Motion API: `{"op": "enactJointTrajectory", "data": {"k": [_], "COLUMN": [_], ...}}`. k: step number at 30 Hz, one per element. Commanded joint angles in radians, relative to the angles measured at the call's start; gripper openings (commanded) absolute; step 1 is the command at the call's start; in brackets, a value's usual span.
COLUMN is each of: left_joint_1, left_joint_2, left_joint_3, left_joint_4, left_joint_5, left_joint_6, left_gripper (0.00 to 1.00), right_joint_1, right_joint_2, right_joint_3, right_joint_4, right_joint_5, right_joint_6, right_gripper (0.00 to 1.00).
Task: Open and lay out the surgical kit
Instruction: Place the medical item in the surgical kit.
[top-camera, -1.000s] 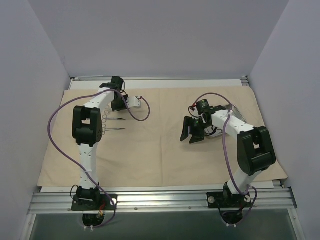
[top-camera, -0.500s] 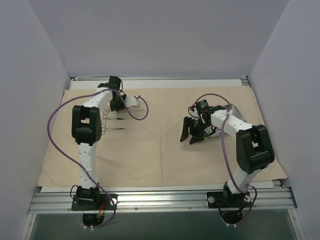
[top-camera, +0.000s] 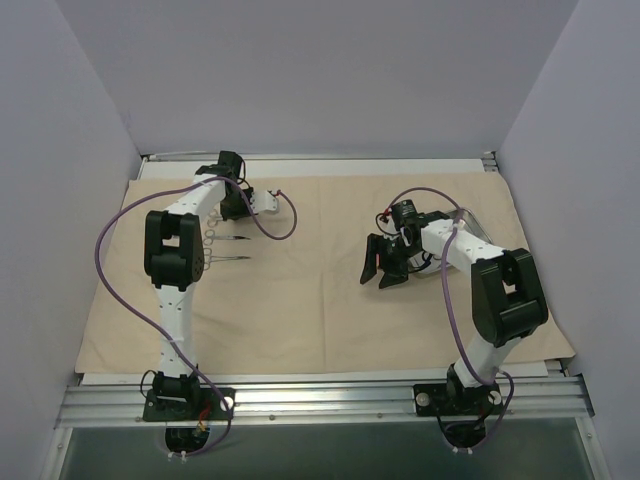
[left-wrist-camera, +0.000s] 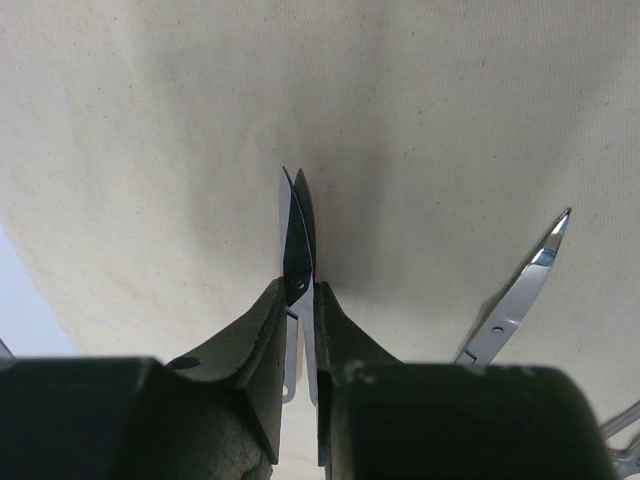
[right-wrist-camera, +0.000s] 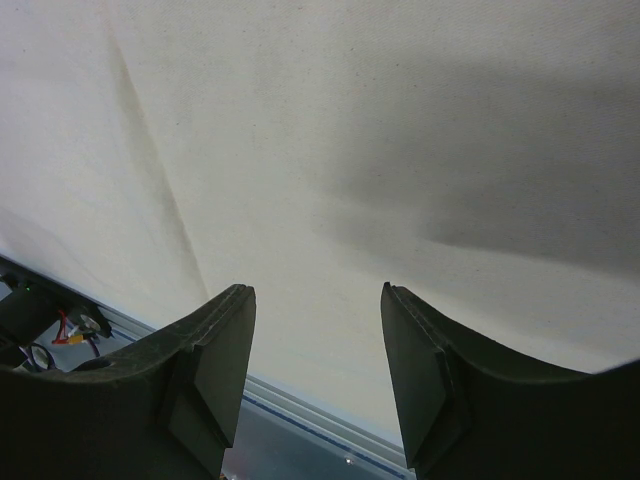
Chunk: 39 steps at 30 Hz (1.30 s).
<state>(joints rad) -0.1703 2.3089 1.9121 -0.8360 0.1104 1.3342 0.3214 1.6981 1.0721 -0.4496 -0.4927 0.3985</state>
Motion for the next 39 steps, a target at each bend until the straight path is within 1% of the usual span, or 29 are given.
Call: {"op": "enactJointTrajectory", "data": {"k": [1,10,26,37,39], "left_joint_1": [0.005,0.005,0.011,0.02,0.022], "left_joint_2": [0.009,0.009,0.004,-0.014,-0.016], "left_joint_3": [0.03,0.019,-0.013,-0.048,-0.047], "left_joint_4": [0.011,0.014,0.017,0.037,0.038], "left_joint_5": [0.043,0.051,0.057,0.046,0.048], "left_joint_6": [0.028,0.02,0.008,0.0,-0.001], "left_gripper": [0.07,0.16,0.19,0.24,0.26], "right_joint_1": [-0.005,-0.01,-0.012,-0.016,-0.016], "right_joint_2": [-0.002,-0.009,-0.021,-0.031,-0.034], "right_joint_3": [0.032,0.023,0.006,-0.003,-0.006], "right_joint_4": [-0.029,-0.031,-0.027,-0.026,-0.027], "right_joint_5": [0.011,0.011,0.009,0.006,0.005], "right_joint_6": [-0.006,-0.003,0.0,-0.001,-0.003], "right_gripper": [0.53,0.53,0.53,0.53,0.53]}}
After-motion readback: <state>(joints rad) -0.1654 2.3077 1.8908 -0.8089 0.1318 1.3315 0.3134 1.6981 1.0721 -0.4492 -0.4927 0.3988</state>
